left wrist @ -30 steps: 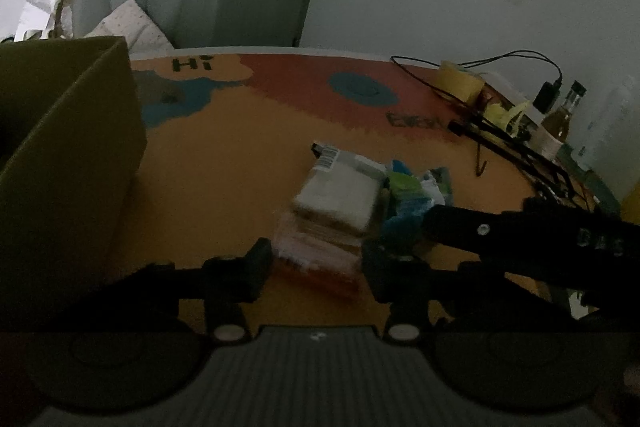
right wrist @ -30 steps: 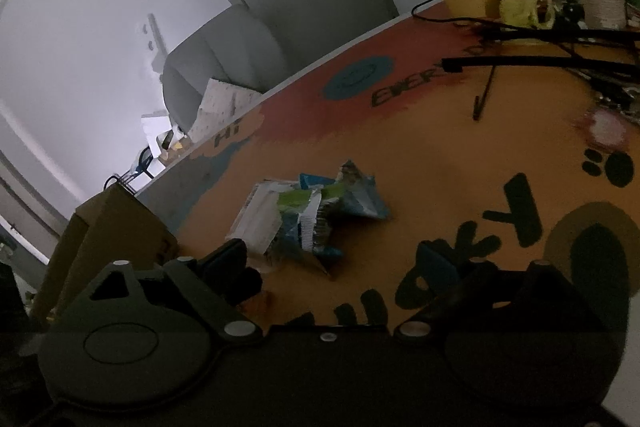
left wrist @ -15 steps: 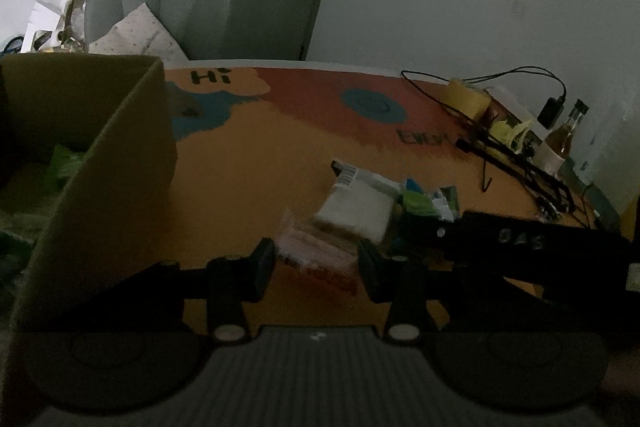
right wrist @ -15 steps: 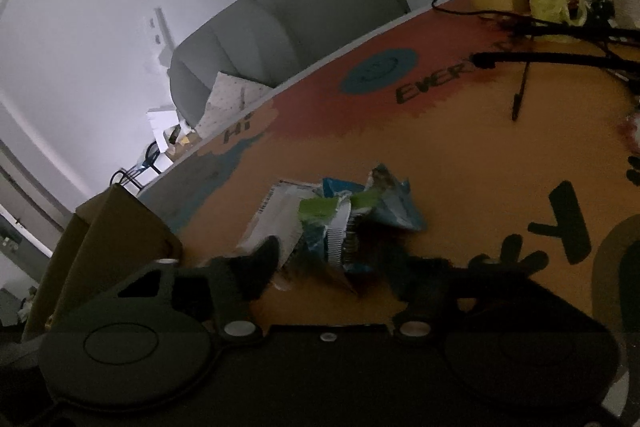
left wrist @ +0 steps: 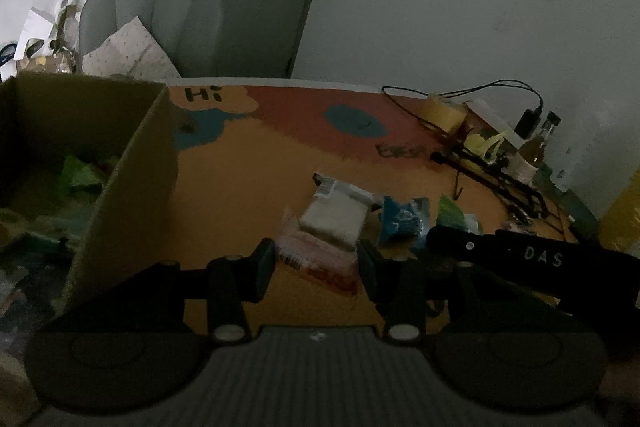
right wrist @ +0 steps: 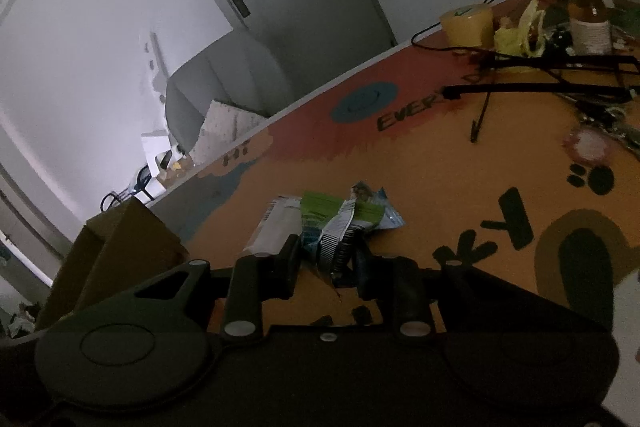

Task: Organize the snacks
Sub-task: 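Grasp the clear packet with red contents with the left gripper while the right gripper grasps a green packet, then lift both held packets and carry them over the cardboard box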

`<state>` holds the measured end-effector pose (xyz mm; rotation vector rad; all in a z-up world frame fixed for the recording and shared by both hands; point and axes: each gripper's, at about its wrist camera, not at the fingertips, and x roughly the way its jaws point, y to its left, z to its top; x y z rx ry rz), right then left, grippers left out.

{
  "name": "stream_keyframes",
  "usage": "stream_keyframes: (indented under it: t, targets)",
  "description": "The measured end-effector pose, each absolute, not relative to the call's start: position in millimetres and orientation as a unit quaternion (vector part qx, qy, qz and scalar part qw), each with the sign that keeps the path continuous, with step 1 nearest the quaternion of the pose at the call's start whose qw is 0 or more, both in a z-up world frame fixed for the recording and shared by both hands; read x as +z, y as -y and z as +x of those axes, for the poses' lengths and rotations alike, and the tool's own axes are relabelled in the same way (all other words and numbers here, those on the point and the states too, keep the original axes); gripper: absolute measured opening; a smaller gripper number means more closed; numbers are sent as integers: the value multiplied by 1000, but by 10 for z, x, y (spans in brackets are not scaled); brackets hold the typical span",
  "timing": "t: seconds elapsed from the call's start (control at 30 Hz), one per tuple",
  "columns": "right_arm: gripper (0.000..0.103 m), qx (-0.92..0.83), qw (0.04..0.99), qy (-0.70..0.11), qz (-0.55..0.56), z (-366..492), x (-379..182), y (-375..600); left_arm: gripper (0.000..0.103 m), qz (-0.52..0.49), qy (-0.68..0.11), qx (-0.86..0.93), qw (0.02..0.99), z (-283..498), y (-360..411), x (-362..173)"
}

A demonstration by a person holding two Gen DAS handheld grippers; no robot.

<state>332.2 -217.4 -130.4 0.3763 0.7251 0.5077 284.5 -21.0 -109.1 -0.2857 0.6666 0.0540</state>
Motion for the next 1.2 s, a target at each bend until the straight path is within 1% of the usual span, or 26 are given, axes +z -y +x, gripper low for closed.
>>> stream_keyframes:
  t: [0.53, 1.2]
  targets:
    - [26, 256, 893, -321, 185, 3012, -1069, 2168, 44, -131, -291, 34, 947, 2460, 175, -781]
    - [26, 288, 895, -301, 160, 2758, -791, 1797, 44, -146, -252, 64, 955, 2087, -251, -508]
